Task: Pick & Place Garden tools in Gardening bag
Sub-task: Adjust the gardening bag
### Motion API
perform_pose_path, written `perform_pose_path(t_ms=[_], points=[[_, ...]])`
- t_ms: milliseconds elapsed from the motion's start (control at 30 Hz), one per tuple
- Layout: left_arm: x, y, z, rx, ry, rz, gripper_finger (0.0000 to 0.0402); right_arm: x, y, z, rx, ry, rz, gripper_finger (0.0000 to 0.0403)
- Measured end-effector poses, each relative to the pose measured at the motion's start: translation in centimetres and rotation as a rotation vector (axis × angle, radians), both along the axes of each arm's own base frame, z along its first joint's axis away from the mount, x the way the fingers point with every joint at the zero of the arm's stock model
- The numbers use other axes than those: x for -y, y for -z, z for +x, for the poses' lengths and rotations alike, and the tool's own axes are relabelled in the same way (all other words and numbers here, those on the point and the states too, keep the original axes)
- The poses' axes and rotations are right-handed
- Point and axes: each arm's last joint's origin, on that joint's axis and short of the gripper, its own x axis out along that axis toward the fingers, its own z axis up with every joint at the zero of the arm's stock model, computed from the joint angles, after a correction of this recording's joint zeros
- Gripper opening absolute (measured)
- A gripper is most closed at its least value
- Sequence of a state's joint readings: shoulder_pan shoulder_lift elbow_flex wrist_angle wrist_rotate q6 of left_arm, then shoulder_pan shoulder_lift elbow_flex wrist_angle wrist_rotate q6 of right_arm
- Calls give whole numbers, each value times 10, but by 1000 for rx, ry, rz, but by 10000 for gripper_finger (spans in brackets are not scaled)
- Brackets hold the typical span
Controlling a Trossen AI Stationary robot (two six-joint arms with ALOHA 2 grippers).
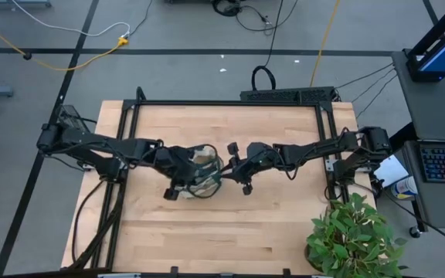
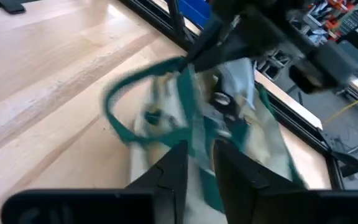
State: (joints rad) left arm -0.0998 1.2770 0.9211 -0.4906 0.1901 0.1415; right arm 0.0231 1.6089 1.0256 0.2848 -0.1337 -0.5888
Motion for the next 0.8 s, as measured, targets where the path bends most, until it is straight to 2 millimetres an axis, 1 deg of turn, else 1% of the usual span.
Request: perform_pose_path(t_ms=[67, 167, 200, 300, 333, 433, 500, 567, 667, 800], points=[[0, 3, -3, -35, -21, 53, 7, 1, -1, 0, 10, 4, 1, 82], [-4, 5, -5, -60, -144, 151, 8, 5, -3, 1, 30, 31, 32, 93], [-5, 5, -5, -58, -144, 145, 11, 6, -4, 2, 36, 39, 52, 95], [1, 4, -5, -48, -30, 108, 12, 8, -4, 2, 32, 54, 79, 94], [2, 4, -5, -45, -36, 125, 8, 8, -4, 1, 27, 54, 79, 93], [-1, 1, -6, -27, -140, 186, 6, 8, -4, 1, 28, 51, 73, 89], [0, 0, -5, -17, -116, 148, 12, 8, -3, 1, 20, 54, 80, 87], [2, 3, -4, -36, -85, 128, 18, 8, -1, 0, -4, 62, 96, 87], [1, 3, -5, -43, -135, 125, 21, 9, 1, 0, -20, 89, 88, 90], [1, 1, -4, -20, -153, 122, 23, 11, 2, -1, -34, 195, 84, 97]])
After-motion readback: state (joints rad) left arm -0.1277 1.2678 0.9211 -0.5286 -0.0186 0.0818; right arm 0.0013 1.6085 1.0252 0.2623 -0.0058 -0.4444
